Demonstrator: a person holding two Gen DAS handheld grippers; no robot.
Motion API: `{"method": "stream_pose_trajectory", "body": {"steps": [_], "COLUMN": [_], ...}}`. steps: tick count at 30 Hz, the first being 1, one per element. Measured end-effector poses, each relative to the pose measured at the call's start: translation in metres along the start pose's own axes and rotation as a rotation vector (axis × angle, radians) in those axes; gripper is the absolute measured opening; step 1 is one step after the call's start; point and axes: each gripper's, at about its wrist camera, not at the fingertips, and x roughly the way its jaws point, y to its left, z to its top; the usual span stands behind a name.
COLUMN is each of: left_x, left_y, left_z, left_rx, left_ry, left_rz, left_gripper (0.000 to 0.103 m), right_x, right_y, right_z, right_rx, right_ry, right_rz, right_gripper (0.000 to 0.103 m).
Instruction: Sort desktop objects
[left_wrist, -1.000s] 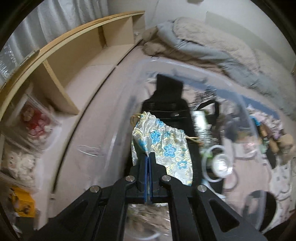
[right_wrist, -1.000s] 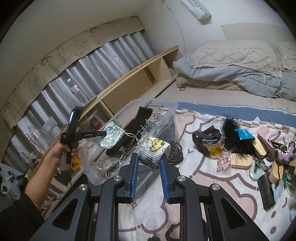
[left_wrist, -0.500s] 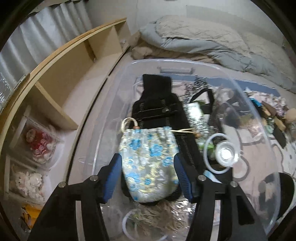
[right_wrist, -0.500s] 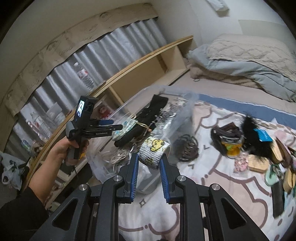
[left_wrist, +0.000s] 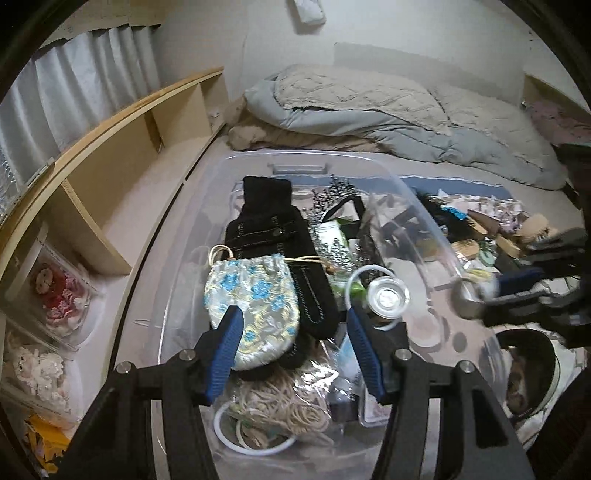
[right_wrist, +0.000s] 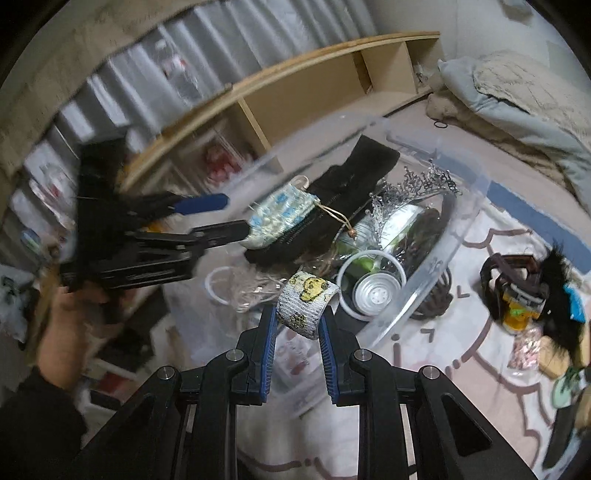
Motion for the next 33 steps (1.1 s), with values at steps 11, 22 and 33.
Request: {"method": "stream_pose_trajectory", "body": {"steps": [11,22,33], "left_x": [-0.003,-0.015,-0.047], "left_y": [-0.002,-0.011,-0.034], "left_z": [-0.009,-0.011,-0.003], "left_rx": [-0.030,-0.065,-0.058], "left_ry": [-0.019,-0.056,-0.166], "left_rz": [-0.027,-0.043,-0.012], "left_gripper": [0.081,0.090,0.101], "right_x": [-0.002,-0.042,-0.074], "right_y": [-0.005,-0.018,-0.045], "right_z": [0.004,-0.012,-0.036], "right_rx": [-0.013,0.000,0.047], "right_ry": [-0.076,-0.224,-0.288], "right_rz": [-0.112,-0.119,-0.155], "right_gripper": [0.071,0.100,0.103]}}
